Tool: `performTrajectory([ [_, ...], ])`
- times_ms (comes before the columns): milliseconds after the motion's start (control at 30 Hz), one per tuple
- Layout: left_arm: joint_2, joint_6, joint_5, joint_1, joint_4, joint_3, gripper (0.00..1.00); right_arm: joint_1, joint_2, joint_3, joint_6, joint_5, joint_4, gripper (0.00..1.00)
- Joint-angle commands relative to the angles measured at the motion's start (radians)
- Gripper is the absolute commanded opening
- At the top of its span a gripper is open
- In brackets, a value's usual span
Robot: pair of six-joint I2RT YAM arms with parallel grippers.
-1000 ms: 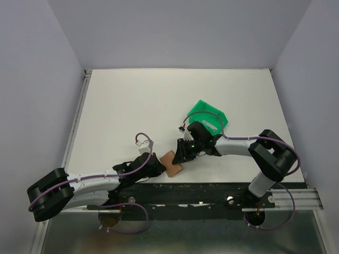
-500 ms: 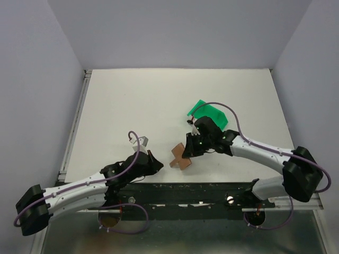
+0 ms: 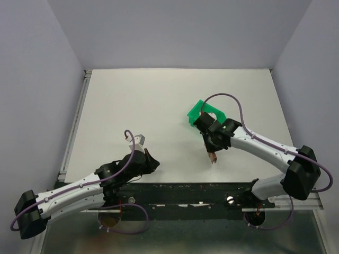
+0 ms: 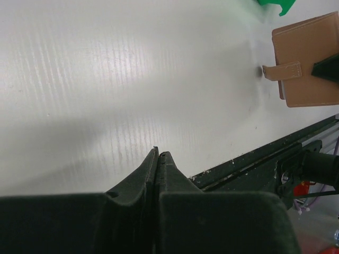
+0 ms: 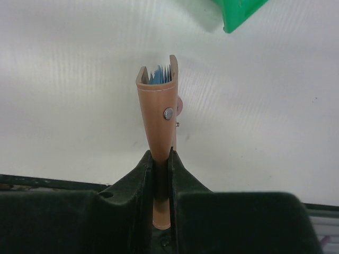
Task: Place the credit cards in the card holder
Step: Close the card holder at the corner of the board.
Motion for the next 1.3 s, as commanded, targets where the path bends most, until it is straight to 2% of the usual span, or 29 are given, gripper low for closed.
performTrajectory([
  [0,0.0,-0.003,-0.007,0.004,-0.017,-0.016,0.08,0.034,0.063,0.009,0.01,0.101,-0.082,0.11],
  [233,0.02,0.008,0.01,0.004,-0.022,-0.011,0.08,0.092,0.137,-0.005,0.056,0.075,-0.005,0.12],
  [300,0.02,0.007,0.01,0.004,-0.014,-0.017,0.09,0.112,0.149,0.002,0.064,0.056,0.01,0.16],
  [533,0.041,-0.003,0.024,0.002,0.006,-0.03,0.08,0.209,0.216,0.044,0.092,-0.049,0.104,0.41],
  [667,0.047,-0.01,0.027,0.004,-0.002,-0.036,0.09,0.258,0.253,0.061,0.098,-0.16,0.203,0.45],
  [767,0.034,-0.018,0.024,0.004,-0.002,-0.049,0.08,0.264,0.177,0.006,0.118,-0.221,0.321,0.45],
  [867,0.037,-0.02,0.022,0.004,0.004,-0.056,0.08,0.261,0.077,-0.033,0.127,-0.122,0.322,0.46],
  [1067,0.087,-0.016,0.034,0.004,0.046,-0.048,0.08,0.174,0.019,-0.048,0.181,0.1,0.072,0.47],
  [1133,0.106,-0.012,0.036,0.004,0.055,-0.04,0.08,0.148,0.014,-0.071,0.205,0.127,0.032,0.54],
  [1267,0.121,-0.006,0.039,0.004,0.064,-0.028,0.08,0.088,-0.009,-0.134,0.242,0.118,0.032,0.59],
])
